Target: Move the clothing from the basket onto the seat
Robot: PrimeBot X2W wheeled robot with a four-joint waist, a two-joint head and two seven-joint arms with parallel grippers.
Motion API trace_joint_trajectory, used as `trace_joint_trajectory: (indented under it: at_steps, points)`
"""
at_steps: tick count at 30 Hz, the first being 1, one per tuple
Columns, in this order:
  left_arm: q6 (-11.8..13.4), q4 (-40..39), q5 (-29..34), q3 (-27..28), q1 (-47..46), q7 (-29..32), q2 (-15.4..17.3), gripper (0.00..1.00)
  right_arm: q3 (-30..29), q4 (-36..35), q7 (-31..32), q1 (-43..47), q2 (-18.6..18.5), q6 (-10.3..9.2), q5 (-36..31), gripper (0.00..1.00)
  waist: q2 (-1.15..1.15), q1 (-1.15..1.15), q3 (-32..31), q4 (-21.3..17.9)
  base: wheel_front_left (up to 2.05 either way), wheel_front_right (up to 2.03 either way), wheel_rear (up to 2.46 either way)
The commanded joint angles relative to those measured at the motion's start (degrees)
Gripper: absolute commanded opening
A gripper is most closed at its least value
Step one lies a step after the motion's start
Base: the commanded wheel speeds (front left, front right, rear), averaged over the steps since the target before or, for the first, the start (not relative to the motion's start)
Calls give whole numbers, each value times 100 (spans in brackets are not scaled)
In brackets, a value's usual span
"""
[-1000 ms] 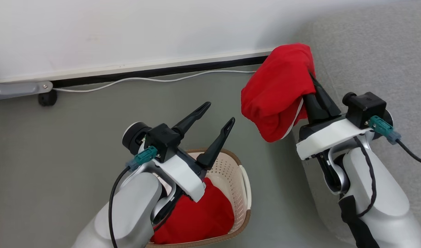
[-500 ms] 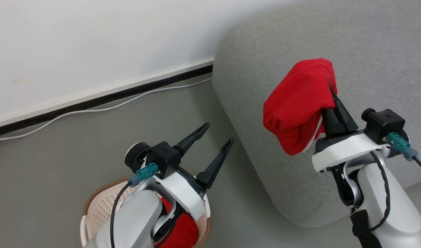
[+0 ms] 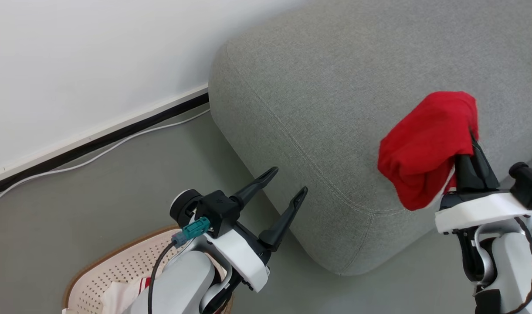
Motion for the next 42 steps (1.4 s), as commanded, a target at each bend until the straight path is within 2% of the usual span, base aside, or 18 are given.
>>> trace_joint_trajectory:
  at_steps: [1, 5, 10, 18, 27, 38, 42]
  points:
    - [-41, -151, -3, 150, -174, -28, 78, 100, 35, -229, -35, -3, -21, 24, -21, 0, 0, 0, 79, -27, 0, 0, 0]
    - [-41, -215, 16, 34, -253, -28, 132, 100, -312, -353, -35, 13, -55, 24, -82, 0, 0, 0, 297, -52, 0, 0, 0]
    - [-41, -339, 61, -79, -349, -28, 273, 100, -720, -228, -35, -381, -192, 24, -184, 0, 0, 0, 702, -22, 0, 0, 0]
    - [-41, -551, 62, -342, -661, -28, 586, 100, -1349, 218, -35, -1353, -431, 24, -409, 0, 0, 0, 1558, 308, 0, 0, 0]
    - [-41, -832, 44, -618, -1081, -28, 959, 100, -2096, 1041, -35, -2669, -709, 24, -863, 0, 0, 0, 2443, 666, 0, 0, 0]
    - [-41, -987, -19, -669, -1242, -28, 1362, 100, -3557, 2046, -35, -4345, -972, 24, -1653, 0, 0, 0, 3206, 1147, 0, 0, 0]
    - [-41, -1046, -17, -606, -1214, -28, 1443, 100, -4261, 2104, -35, -4794, -1037, 24, -1987, 0, 0, 0, 3402, 1340, 0, 0, 0]
